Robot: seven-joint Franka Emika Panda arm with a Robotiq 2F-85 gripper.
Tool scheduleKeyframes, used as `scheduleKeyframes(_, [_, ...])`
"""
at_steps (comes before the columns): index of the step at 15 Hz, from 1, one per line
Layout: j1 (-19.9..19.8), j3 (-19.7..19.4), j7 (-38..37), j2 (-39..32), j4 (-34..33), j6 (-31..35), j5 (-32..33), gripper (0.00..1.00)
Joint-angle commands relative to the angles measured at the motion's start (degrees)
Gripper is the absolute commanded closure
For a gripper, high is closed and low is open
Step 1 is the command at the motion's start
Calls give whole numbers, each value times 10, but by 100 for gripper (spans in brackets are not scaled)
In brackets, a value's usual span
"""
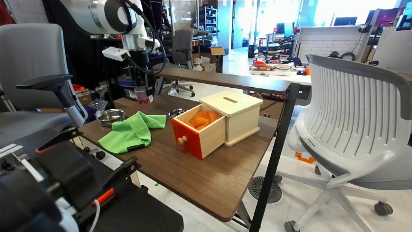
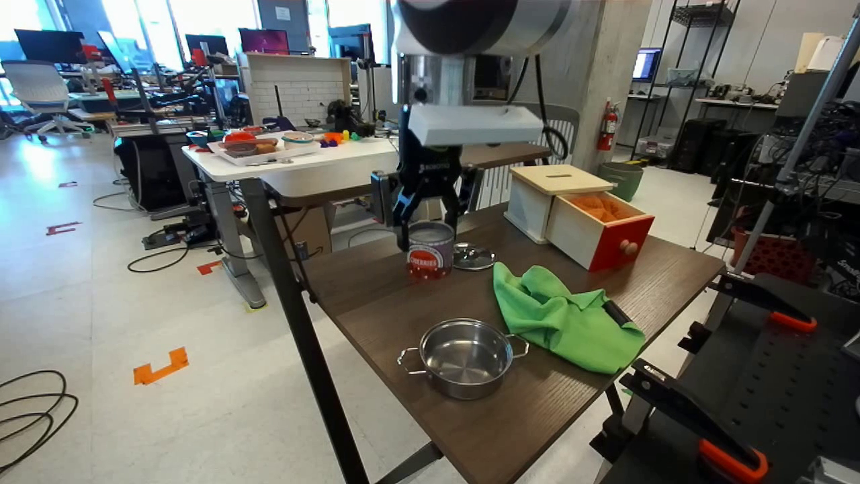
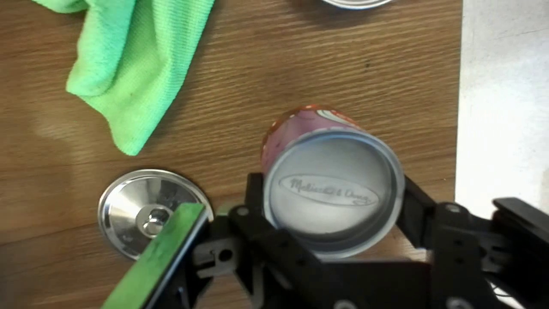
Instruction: Move the can to the right front corner
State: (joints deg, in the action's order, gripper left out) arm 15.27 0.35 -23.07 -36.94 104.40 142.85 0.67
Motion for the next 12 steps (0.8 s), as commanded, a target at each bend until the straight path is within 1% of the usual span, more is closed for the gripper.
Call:
scheduleKeyframes(1, [-22,3,48,130,96,-49,4,54])
scheduleKeyframes(2, [-26,-3,52,159,113,-67,13,54])
scheduleKeyframes(3, [-39,-2,68,186,128,-87,11,54])
scheduleKeyframes(5, [-57,-18,75,238,161,-102,35,54])
scheduleKeyframes(8, [-104,-40,107,298,200,-112,61,54])
scheduleKeyframes(10, [-142,-58,141,318,216,-98,71,54])
scheduleKeyframes(12, [-179,-76,186,324,223,-93,72,54])
